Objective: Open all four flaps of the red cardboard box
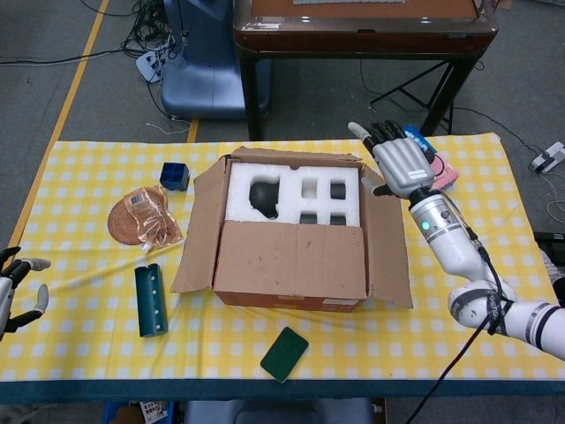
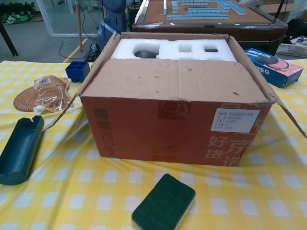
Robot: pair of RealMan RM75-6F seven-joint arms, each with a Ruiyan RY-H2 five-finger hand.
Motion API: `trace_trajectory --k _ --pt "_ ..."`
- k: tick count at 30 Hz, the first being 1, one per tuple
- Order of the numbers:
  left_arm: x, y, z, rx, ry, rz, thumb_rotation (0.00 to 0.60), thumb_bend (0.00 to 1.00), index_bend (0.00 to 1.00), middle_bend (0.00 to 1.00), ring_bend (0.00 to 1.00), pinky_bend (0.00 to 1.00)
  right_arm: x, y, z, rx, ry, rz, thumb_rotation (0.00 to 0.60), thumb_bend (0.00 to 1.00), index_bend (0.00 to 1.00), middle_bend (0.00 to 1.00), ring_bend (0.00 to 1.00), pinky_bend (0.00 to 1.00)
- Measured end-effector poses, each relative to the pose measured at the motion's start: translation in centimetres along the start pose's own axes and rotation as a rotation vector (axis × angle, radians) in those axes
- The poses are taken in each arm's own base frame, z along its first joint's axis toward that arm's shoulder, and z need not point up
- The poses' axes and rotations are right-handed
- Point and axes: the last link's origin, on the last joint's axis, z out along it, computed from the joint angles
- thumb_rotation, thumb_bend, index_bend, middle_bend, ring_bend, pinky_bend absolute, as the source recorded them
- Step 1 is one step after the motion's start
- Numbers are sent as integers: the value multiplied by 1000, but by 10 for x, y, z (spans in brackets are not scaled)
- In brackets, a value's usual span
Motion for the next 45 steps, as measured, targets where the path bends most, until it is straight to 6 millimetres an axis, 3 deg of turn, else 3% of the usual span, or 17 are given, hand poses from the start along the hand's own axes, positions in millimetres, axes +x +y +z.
trace_trajectory --k 7,13,15,31,45 --pt "-2 5 0 -12 -3 -4 422 543 399 360 145 0 -17 4 -42 46 -131 70 600 746 145 324 201 112" --pt "-3 6 -3 -14 -6 -4 421 542 406 360 145 0 -31 0 -54 80 -221 73 600 968 213 344 216 120" --pt "-3 6 -4 -14 -6 -4 421 543 408 360 145 0 -35 -3 -54 90 -233 74 600 999 226 344 216 120" --pt "-6 -1 -7 4 -18 -7 421 543 425 360 145 0 -57 -27 -39 131 -291 57 600 1000 277 324 219 120" --pt "-9 -4 -7 8 -25 -9 422 542 427 360 145 0 -64 -30 -36 115 -339 68 600 1000 277 324 220 120"
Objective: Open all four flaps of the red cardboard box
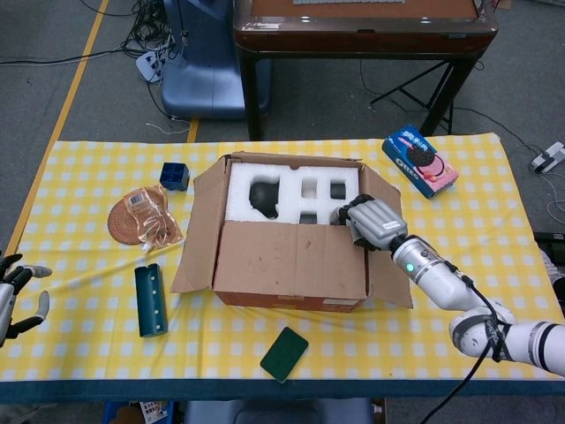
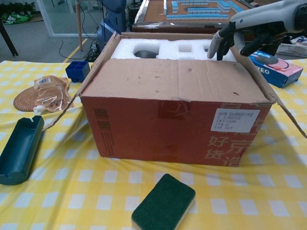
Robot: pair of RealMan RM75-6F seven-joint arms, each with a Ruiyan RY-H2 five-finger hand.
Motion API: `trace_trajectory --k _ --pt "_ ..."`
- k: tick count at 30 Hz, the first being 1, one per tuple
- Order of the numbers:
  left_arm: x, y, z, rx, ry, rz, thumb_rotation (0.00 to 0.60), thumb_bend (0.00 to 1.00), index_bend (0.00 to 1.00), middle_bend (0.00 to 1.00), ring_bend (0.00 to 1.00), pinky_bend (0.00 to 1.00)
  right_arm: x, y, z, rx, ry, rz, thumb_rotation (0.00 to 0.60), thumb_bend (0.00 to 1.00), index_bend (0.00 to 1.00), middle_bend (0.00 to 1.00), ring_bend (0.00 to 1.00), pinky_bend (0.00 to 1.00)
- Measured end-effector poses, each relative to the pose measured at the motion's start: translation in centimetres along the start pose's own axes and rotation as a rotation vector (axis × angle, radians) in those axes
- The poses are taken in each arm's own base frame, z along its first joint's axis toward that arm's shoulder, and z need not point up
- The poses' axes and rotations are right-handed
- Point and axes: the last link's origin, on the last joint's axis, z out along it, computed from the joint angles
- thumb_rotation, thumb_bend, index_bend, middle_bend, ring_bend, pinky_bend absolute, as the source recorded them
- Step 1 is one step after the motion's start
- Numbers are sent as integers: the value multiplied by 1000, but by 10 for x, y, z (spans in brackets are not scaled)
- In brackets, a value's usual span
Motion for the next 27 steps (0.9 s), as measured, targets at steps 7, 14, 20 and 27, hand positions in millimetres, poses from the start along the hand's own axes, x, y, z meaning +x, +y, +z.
trace_trajectory --k 7,14,20,27 --pt "-1 1 0 -5 -2 -1 419 542 427 360 145 0 0 1 -2 -4 -19 31 600 1000 277 327 220 120" --pt "-2 2 1 -6 -5 4 421 542 427 360 145 0 1 3 -5 -7 -37 123 600 1000 277 348 221 120" --pt "-2 5 3 -11 -5 8 420 543 427 360 145 0 4 8 -9 -12 -52 213 600 1000 277 363 221 120" --pt "-2 8 4 -16 -6 13 423 542 427 360 145 0 9 13 -13 -7 -64 314 600 1000 277 370 220 120"
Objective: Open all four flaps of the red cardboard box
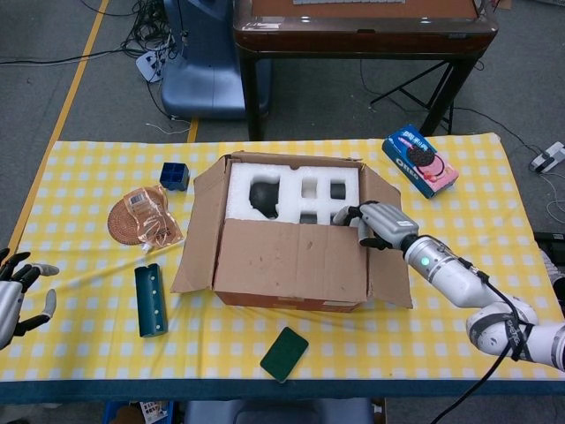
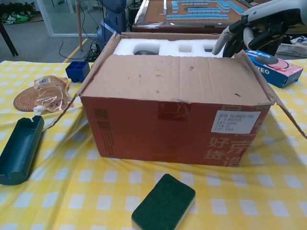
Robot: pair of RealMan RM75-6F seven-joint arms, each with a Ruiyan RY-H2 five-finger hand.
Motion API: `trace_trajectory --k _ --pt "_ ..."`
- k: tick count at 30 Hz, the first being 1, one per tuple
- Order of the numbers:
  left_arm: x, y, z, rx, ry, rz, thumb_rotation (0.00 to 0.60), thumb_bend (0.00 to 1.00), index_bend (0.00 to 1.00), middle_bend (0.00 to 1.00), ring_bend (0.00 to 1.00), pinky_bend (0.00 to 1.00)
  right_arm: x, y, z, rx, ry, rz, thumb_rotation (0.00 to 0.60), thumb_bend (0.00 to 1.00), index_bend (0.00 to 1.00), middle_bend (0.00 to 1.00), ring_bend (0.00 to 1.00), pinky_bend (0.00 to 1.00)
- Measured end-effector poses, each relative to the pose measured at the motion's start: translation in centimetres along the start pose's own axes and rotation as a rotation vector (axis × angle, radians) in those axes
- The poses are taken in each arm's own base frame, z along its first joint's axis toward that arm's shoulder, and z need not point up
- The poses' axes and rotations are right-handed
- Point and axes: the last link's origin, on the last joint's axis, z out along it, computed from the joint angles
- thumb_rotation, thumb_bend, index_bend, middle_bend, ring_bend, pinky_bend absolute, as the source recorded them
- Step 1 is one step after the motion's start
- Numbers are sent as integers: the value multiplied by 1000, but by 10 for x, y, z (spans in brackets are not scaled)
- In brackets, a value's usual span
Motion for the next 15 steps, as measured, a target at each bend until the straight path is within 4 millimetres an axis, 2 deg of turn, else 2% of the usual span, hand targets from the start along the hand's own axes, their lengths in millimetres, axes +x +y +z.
trace_trajectory --k 15 --pt "-1 4 5 -8 -10 7 421 542 436 360 145 0 13 -1 -15 50 3 277 600 1000 277 377 220 120"
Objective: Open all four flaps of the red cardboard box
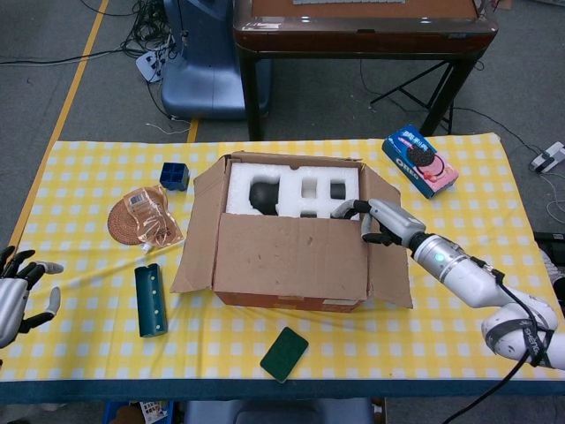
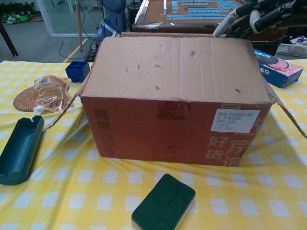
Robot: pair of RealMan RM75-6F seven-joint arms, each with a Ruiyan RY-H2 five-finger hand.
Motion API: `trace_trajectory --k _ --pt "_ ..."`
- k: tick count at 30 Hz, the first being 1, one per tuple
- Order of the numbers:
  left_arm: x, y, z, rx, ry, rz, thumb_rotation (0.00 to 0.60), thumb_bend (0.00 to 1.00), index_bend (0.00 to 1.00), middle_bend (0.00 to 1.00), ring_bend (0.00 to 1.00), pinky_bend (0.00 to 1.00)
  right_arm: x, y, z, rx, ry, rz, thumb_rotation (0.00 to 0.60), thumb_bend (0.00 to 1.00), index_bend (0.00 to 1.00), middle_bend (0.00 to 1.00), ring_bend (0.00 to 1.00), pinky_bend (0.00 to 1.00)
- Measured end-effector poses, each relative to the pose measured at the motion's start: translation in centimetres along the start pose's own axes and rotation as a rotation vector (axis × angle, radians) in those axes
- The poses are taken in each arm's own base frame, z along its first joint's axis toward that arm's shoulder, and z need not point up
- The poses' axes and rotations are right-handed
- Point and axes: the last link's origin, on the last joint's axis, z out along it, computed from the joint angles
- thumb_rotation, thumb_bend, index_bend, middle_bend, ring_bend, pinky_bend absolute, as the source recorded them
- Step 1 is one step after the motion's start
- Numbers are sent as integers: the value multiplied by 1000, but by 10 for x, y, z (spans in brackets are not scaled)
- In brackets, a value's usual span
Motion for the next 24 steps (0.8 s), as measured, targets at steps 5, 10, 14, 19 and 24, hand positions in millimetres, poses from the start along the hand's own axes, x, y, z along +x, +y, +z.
trace_trajectory --k 5,10,14,19,24 --pt "1 1 1 -4 3 2 423 543 441 360 145 0 -1 0 -6 17 -17 119 600 1000 277 376 220 120" --pt "3 3 1 -9 8 6 423 542 444 360 145 0 -1 0 -13 56 -26 244 600 1000 277 362 220 120" --pt "4 4 1 -11 10 12 421 542 454 360 145 0 1 0 -18 109 -36 344 600 1000 277 343 220 120" --pt "4 6 0 -14 9 16 422 542 456 360 145 0 8 3 -27 201 -71 485 600 990 277 315 220 120" --pt "4 8 0 -19 7 21 422 542 463 360 145 0 17 7 -39 298 -142 600 600 617 276 298 221 120"
